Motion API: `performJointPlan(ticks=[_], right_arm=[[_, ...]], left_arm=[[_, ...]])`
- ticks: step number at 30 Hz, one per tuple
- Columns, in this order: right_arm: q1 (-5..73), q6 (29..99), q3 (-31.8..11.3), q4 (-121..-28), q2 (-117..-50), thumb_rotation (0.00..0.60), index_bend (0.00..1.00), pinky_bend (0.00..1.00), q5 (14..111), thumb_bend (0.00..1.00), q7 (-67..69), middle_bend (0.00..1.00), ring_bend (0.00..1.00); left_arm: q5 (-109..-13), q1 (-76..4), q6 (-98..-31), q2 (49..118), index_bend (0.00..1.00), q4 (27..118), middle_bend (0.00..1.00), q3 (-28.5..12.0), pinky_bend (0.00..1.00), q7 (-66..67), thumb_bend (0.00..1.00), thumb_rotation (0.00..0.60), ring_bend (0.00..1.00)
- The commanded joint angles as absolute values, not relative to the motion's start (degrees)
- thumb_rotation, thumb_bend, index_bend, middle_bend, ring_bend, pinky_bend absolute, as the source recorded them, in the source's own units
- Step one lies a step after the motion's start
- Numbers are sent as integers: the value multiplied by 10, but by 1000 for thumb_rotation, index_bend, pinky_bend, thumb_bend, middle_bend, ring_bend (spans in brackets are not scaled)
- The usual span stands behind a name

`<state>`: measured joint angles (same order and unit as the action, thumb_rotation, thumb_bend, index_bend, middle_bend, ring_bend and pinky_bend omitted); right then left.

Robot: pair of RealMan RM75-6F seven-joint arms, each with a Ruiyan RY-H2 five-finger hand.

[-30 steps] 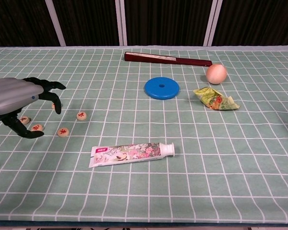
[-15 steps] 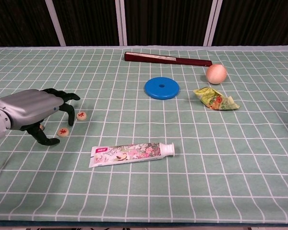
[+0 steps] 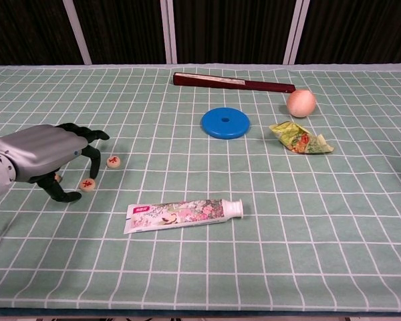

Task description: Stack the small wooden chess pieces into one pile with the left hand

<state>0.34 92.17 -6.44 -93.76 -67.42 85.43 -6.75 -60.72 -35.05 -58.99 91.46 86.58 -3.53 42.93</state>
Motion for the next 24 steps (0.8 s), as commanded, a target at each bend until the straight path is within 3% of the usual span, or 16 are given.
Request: performJointPlan(ticks=[1,24], right_arm=[[3,922,-64,-938,-674,600,81,0,854,232,-67,13,0],[4,921,-66,-938,-674,600,81,0,852,233,-67,13,0]], left_arm=[[-603,-353,-592,917,454,865,0,-35,0,435,278,600,0],[-578,-365,-598,924,505,862,0,-27,0,449,331,600,0]])
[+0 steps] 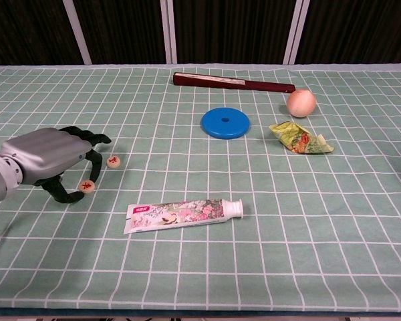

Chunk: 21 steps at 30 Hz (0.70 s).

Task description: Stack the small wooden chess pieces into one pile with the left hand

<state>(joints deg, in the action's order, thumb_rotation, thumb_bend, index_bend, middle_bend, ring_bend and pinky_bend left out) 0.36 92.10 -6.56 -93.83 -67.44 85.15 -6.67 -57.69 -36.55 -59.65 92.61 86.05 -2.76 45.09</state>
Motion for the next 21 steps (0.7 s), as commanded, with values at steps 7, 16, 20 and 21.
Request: performJointPlan(ticks=[7,16,20,21], right_arm=[[3,922,-65,-938,-674,600,80,0,852,232,-66,13,0],[3,922,-64,-939,-675,600,81,0,854,233,-69,13,0],[3,922,-64,-939,-675,600,81,0,853,233,-69,13,0],[3,922,-64,-939,-675,600,81,0,853,233,-69,13,0]], left_arm=[[-595,-358,-612,903,506,875,0,-22,0,430,333,600,0],[-622,-336,-627,853,506,882,0,-9,0,385,333,600,0],[-623,-330,-620,841,507,868,0,-6,0,363,333,600,0],[-621,-329,-618,841,507,865,0,-7,0,359,333,600,0]])
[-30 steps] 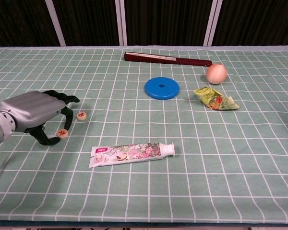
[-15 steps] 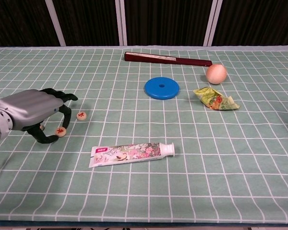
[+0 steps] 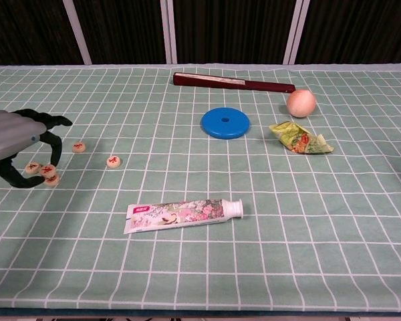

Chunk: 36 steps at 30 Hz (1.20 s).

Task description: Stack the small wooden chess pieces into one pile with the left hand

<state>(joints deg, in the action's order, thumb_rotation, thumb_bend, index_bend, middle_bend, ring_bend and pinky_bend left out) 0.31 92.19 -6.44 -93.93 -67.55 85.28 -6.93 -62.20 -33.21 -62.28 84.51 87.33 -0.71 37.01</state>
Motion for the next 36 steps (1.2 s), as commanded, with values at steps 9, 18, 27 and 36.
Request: performJointPlan(ticks=[9,18,27,36], right_arm=[[3,922,-65,-940,-675,600,80,0,851,233,-70,13,0],[3,920,-65,-940,-675,600,81,0,850,233,-70,13,0],[3,921,-65,-940,-675,600,81,0,850,232,-69,13,0],[3,920,-65,-940,-675,600,81,0,850,232,-69,13,0]], left_arm=[[-621,-329,-600,847,497,836,0,-9,0,341,333,600,0],[-624,-330,-600,857,483,828,0,-11,0,347,333,600,0],[-623,-332,-603,866,482,828,0,-14,0,363,333,600,0],[-617,-334,-600,868,479,829,0,-15,0,373,333,600,0]])
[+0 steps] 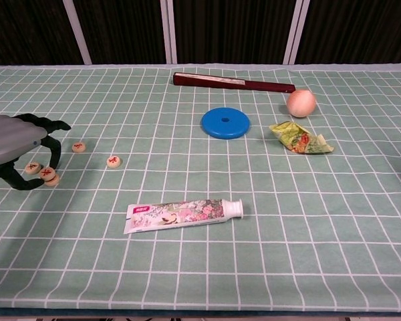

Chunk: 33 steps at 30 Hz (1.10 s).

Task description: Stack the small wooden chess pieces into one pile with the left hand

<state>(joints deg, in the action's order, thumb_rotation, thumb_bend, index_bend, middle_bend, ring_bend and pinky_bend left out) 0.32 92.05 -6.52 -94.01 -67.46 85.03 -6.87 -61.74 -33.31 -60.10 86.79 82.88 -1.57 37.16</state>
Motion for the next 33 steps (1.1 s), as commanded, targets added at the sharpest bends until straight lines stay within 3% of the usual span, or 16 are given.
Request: performJointPlan(ticks=[1,33], right_arm=[[3,920,-65,-940,-675,600,81,0,850,232,-69,13,0],[4,919,-65,-941,-675,600,81,0,849,232,-70,13,0]], left_arm=[[-617,-334,-600,869,479,829,0,-15,0,375,333,600,0],[-609,-333,-605,875,449,826,0,-17,0,391,332,600,0]])
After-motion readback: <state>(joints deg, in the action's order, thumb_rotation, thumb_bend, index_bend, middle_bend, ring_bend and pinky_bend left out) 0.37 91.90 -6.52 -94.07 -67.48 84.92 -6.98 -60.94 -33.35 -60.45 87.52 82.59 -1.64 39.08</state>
